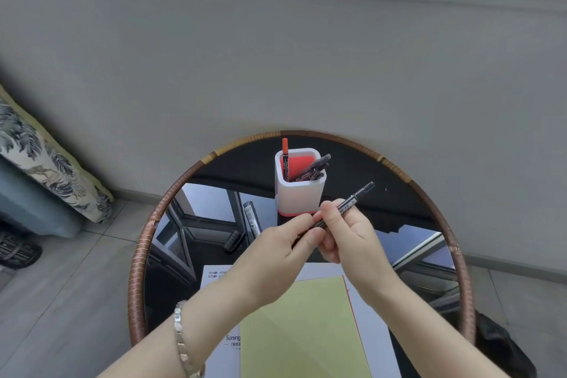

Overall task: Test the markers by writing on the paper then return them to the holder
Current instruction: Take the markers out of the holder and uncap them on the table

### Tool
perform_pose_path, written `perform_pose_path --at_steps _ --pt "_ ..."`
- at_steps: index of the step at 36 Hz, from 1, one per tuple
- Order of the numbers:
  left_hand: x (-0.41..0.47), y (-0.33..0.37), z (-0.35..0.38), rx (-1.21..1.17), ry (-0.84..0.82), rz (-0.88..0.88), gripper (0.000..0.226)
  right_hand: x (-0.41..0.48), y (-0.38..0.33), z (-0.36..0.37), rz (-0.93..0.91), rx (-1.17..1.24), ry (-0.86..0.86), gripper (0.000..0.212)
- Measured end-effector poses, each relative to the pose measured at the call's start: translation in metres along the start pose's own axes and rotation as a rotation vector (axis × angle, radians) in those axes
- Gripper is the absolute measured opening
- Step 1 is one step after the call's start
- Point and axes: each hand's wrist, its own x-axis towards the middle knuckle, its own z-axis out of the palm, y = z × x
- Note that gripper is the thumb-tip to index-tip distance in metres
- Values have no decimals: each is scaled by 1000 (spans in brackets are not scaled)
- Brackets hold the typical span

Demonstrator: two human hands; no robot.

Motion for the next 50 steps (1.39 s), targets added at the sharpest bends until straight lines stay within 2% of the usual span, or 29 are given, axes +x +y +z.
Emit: perform_pose_path --at_steps 6,9,11,12,17,22,27,31,34,39,43,47,50 --pt "-1 -5 -5 -87 -41 -134 25 1 8 -11 45 -7 -139 12" --pt "-4 -13 -7 -87 21 -258 23 10 7 -18 37 11 3 16" --pt "-7 -19 -10 -109 104 -316 17 19 4 -28 21 -125 110 19" --pt "-8 -22 -11 -104 143 -328 18 23 2 -32 41 -206 105 20" --pt "-14 -33 -13 -85 240 -362 20 33 18 -39 425 -720 -152 24" --pt "-12 -39 -8 -110 292 -368 14 48 66 -29 415 -978 -31 44" --pt "0 -46 2 109 350 -331 7 57 84 -12 289 -1012 81 49" --pt "15 -51 11 331 331 -284 9 54 88 -5 263 -982 147 30" --pt "25 -53 17 595 291 -253 14 51 89 -6 268 -931 156 30" --pt "34 -60 24 801 143 -292 18 50 87 -11 265 -878 131 34" --pt "34 -61 21 812 143 -235 22 53 77 -19 207 -760 212 28" --pt "25 -55 7 687 219 -195 26 64 49 -26 -25 -583 391 32" --pt "13 -48 -3 572 246 -210 23 80 29 -27 -107 -562 435 35"
